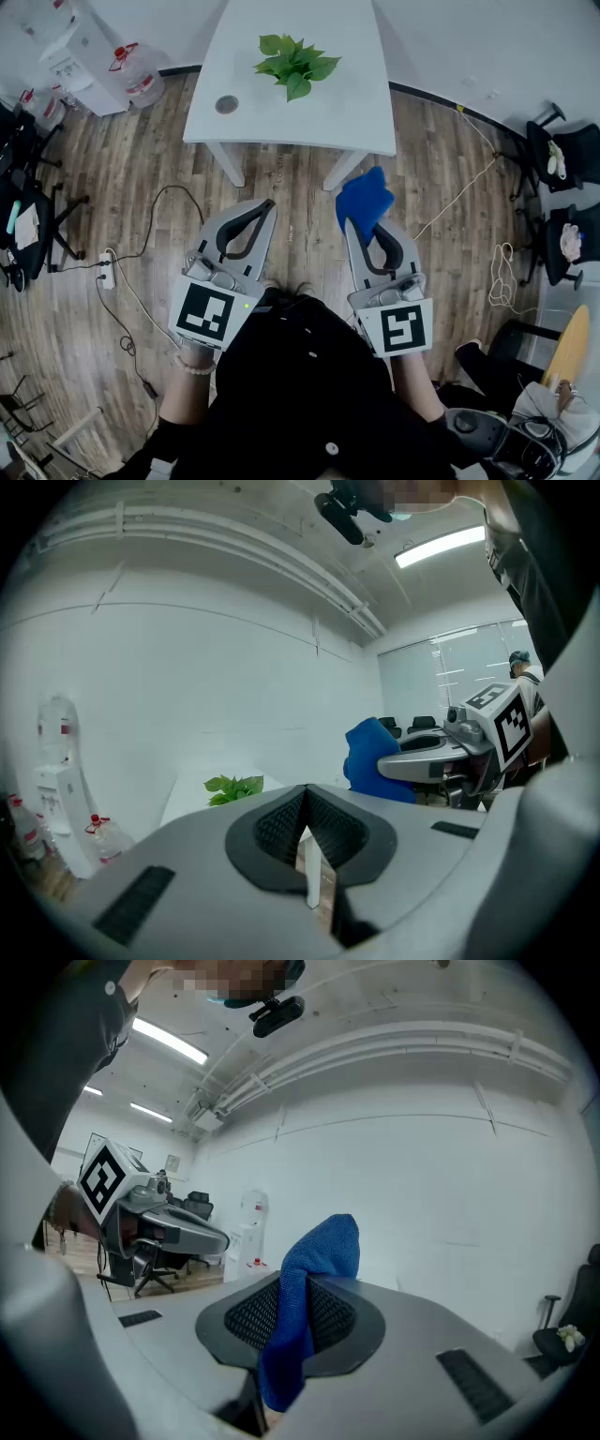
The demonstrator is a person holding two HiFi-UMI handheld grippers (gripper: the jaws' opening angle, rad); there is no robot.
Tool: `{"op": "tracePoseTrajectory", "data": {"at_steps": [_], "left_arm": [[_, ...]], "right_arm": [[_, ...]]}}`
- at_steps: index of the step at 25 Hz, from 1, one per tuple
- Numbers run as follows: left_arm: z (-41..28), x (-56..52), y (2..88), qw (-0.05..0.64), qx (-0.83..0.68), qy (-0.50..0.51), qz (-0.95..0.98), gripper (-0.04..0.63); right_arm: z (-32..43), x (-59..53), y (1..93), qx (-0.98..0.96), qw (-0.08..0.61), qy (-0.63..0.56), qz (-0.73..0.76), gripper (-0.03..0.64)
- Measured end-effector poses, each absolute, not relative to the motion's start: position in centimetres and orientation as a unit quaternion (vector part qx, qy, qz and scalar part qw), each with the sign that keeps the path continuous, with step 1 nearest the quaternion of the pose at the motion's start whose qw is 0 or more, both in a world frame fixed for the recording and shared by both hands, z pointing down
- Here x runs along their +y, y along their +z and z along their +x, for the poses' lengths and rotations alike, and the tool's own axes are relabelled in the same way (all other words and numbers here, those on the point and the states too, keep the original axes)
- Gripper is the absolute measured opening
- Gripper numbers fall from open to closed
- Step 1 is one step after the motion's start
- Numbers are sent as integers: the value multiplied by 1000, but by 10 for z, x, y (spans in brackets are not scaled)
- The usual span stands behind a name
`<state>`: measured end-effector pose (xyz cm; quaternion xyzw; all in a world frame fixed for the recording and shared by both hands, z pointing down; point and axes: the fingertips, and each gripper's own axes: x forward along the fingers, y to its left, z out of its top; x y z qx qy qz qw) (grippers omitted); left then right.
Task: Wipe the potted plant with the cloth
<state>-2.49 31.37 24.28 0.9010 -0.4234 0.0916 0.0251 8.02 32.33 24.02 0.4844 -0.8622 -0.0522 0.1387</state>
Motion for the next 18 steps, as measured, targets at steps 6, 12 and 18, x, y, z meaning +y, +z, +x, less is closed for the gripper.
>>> {"op": "tracePoseTrajectory", "data": {"at_steps": [6,12,18], "left_arm": [[-29,314,244,25,-425,90,900,12],[-31,313,244,23,-419,90,903,12],[-35,312,240,16,-413,84,907,12]], "right_arm": [[79,323,239,-861,139,-56,486,84],[77,322,243,-857,132,-43,496,84],[77,321,241,-849,126,-44,512,84]]}}
